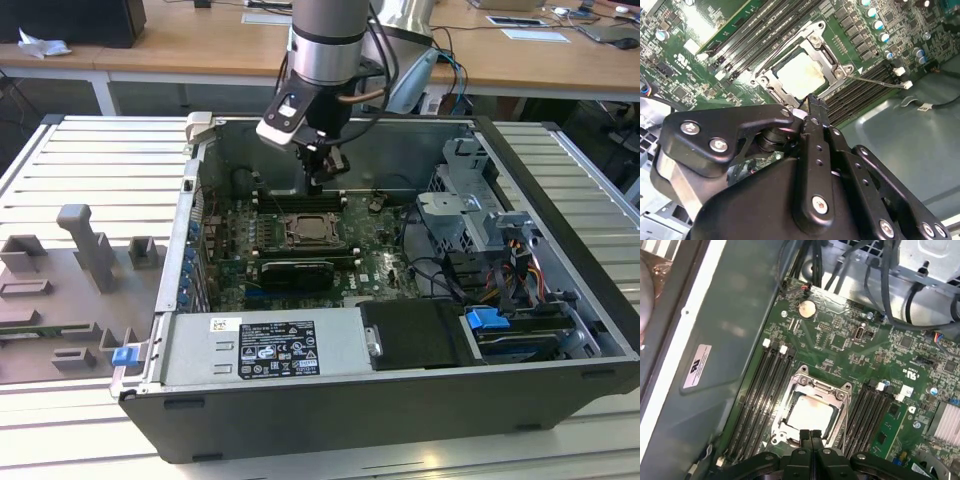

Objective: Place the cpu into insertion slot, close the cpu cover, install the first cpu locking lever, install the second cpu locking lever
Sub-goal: 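Install the first cpu locking lever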

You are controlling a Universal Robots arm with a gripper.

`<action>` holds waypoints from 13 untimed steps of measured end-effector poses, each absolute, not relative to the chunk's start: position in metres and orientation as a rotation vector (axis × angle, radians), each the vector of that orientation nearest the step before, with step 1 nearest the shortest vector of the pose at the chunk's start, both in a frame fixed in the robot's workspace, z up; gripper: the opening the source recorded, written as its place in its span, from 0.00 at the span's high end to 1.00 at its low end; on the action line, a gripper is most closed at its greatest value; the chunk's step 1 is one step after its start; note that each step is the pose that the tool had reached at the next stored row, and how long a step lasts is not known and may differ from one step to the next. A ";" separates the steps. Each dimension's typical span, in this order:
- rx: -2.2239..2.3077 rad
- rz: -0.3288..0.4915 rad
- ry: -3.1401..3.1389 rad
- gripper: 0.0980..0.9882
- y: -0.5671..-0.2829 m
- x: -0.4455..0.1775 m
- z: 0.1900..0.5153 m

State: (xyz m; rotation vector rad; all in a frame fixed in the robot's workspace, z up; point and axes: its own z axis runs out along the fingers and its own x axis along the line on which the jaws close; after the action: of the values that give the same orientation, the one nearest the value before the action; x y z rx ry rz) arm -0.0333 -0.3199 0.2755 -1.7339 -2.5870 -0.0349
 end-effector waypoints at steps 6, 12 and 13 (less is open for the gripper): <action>-1.640 -0.033 -2.647 0.99 -0.320 -0.033 0.275; -1.539 -0.032 -2.706 0.99 -0.320 -0.033 0.275; -1.493 -0.031 -2.731 0.99 -0.320 -0.033 0.275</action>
State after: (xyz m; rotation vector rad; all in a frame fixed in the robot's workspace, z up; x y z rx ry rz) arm -0.0332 -0.3198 0.2754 -1.4928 -2.7311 -0.0310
